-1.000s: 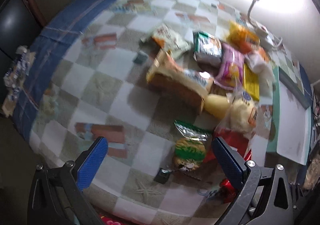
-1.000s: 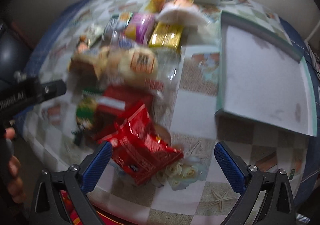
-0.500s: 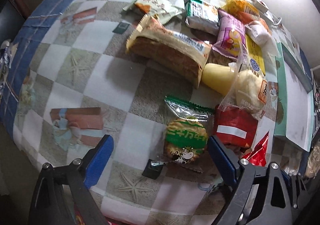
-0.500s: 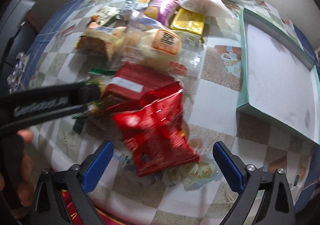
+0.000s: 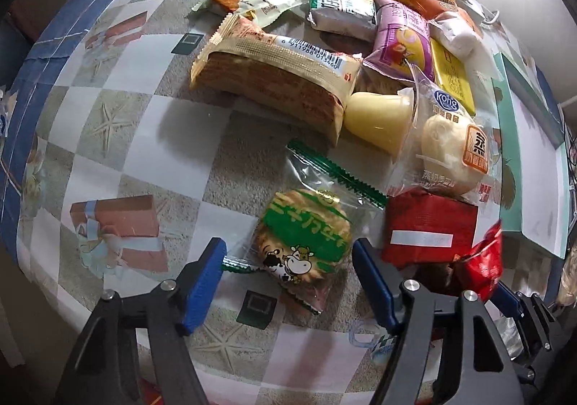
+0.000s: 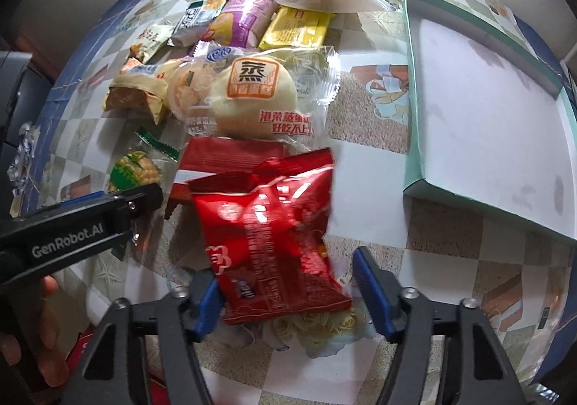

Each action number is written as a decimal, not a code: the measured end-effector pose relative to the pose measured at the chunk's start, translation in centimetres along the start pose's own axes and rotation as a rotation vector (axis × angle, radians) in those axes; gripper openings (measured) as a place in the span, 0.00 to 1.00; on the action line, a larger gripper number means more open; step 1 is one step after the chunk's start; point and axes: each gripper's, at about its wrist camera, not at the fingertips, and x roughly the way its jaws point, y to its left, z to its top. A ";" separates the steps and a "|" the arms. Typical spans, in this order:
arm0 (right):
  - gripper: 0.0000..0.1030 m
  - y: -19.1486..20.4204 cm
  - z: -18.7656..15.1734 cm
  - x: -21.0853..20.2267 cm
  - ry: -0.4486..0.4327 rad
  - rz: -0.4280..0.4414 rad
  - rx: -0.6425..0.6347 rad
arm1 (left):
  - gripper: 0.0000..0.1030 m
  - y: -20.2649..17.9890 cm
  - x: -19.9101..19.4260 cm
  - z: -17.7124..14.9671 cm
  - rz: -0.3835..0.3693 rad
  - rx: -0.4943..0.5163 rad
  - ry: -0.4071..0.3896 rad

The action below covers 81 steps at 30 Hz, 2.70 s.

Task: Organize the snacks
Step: 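Grasp the green-wrapped biscuit with the left tool while the right grasps the red pastry bag, then carry both snacks over the white tray and open both tools to drop them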

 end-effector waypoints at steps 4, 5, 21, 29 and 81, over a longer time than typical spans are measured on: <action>0.56 0.0 0.5 -0.6 0.000 0.010 0.001 | 0.64 -1.0 -1.1 -0.8 0.003 -0.009 -0.012; 0.55 -0.1 0.6 -0.7 -0.004 0.012 0.003 | 0.64 -0.8 -1.3 -0.9 -0.001 -0.015 -0.015; 0.52 -5.7 2.2 -11.2 -0.199 0.045 0.175 | 0.61 -1.2 -10.8 -1.8 -0.055 -0.037 -0.159; 0.52 -12.7 5.9 -12.6 -0.219 -0.125 0.356 | 0.61 -8.4 -13.7 2.6 -0.072 0.097 -0.214; 1.00 -20.6 5.8 -14.9 -0.344 -0.240 0.536 | 0.95 -9.8 -12.6 6.7 0.039 0.117 -0.374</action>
